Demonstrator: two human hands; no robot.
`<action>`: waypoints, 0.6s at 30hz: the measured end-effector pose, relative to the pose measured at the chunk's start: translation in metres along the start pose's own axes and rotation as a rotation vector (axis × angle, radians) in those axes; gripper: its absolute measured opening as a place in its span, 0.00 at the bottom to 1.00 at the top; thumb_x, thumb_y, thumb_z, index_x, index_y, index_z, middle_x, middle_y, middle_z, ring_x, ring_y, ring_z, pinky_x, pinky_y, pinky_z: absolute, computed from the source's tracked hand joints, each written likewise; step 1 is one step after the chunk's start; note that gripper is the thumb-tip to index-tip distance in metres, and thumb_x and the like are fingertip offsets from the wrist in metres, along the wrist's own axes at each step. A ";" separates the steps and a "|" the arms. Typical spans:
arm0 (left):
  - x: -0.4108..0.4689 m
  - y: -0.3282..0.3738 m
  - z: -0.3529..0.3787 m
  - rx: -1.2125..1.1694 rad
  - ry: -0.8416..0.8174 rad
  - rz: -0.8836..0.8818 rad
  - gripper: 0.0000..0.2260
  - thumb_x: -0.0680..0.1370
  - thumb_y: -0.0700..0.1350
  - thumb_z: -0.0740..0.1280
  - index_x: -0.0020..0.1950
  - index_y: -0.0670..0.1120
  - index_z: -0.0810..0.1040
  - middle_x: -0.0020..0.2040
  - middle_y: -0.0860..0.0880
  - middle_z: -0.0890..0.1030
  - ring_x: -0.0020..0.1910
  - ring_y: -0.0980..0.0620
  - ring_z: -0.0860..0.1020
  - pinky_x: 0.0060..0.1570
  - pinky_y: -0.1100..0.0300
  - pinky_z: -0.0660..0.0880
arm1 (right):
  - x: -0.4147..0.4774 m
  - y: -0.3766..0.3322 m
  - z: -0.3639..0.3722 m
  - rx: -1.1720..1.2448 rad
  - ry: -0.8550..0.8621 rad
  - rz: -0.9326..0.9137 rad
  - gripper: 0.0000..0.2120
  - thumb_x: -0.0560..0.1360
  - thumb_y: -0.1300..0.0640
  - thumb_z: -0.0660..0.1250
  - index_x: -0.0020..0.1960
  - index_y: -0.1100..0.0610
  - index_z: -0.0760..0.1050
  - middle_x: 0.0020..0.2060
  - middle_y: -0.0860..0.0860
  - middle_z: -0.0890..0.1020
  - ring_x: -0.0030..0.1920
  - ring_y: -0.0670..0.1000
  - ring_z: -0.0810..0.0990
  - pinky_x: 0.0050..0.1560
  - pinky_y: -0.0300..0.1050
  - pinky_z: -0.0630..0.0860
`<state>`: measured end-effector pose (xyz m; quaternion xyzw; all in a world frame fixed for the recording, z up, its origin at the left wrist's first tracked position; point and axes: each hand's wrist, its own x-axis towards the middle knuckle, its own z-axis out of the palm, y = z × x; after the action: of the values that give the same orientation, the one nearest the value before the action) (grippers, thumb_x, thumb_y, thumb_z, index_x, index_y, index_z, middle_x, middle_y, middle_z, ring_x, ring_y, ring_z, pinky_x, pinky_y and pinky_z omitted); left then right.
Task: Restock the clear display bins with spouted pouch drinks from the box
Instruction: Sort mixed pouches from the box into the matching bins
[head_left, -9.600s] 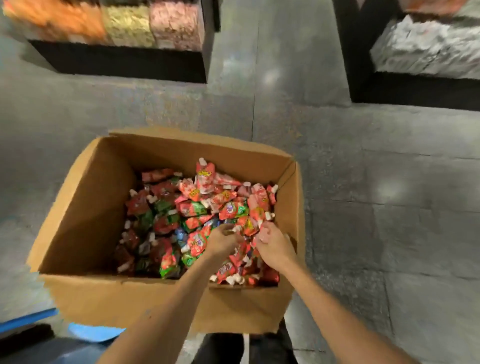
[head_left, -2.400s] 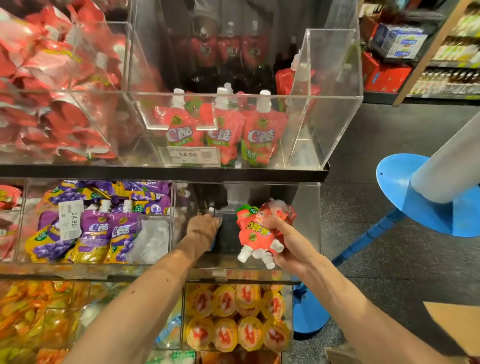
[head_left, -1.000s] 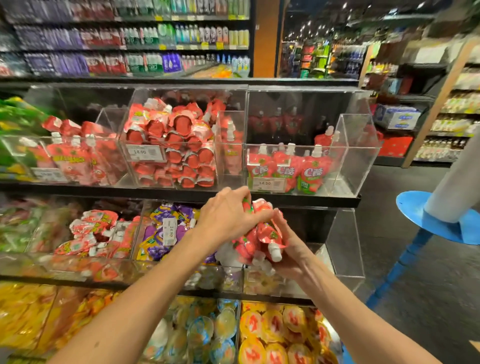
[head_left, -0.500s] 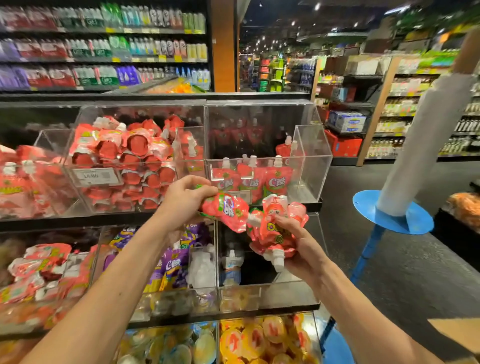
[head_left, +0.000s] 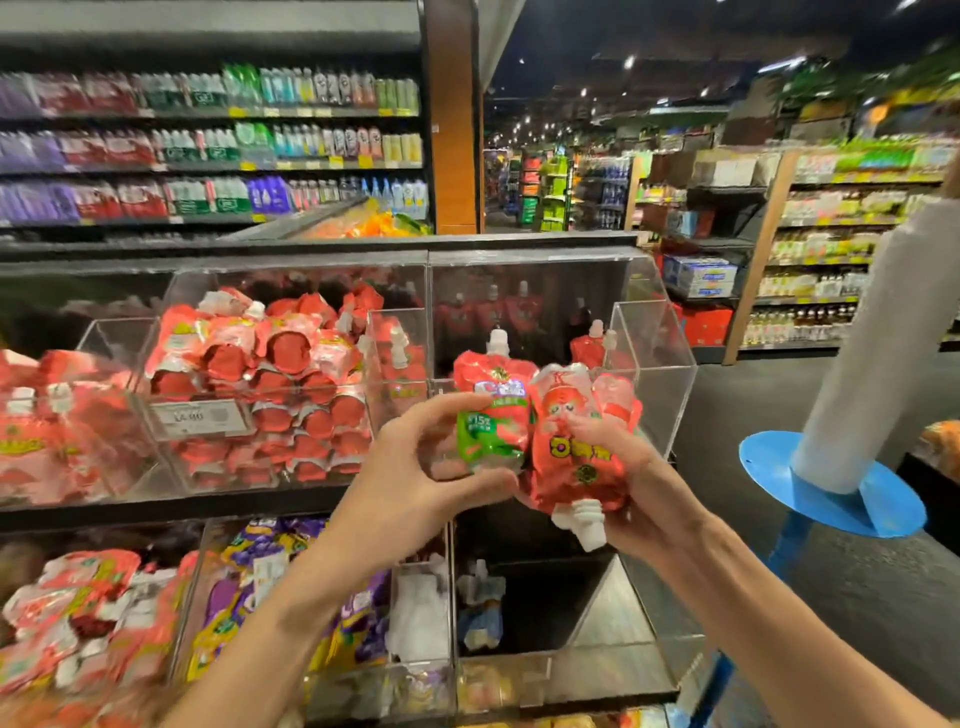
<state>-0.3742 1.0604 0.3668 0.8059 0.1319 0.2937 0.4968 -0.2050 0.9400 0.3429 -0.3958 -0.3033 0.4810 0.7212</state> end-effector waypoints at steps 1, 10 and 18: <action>0.007 0.004 -0.002 0.120 0.049 0.043 0.23 0.68 0.48 0.79 0.61 0.55 0.79 0.50 0.58 0.85 0.48 0.61 0.83 0.51 0.68 0.78 | 0.005 -0.009 0.002 -0.027 0.000 -0.010 0.14 0.67 0.52 0.77 0.48 0.60 0.85 0.47 0.64 0.81 0.44 0.62 0.82 0.62 0.74 0.67; 0.118 0.042 -0.012 0.767 0.242 0.148 0.12 0.79 0.54 0.68 0.62 0.59 0.81 0.52 0.54 0.83 0.47 0.57 0.76 0.50 0.59 0.70 | 0.053 -0.126 -0.016 -0.070 0.101 -0.045 0.12 0.69 0.57 0.70 0.51 0.60 0.82 0.57 0.65 0.79 0.59 0.62 0.76 0.71 0.61 0.68; 0.195 -0.002 0.008 1.232 0.028 -0.022 0.11 0.81 0.57 0.64 0.60 0.62 0.82 0.55 0.50 0.84 0.54 0.46 0.80 0.47 0.54 0.72 | 0.072 -0.141 -0.035 -0.059 0.141 0.097 0.15 0.66 0.61 0.71 0.52 0.63 0.77 0.47 0.62 0.83 0.48 0.60 0.82 0.57 0.62 0.78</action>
<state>-0.2145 1.1539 0.4288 0.9395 0.2921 0.1690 -0.0590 -0.0871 0.9653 0.4514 -0.4639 -0.2464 0.4771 0.7046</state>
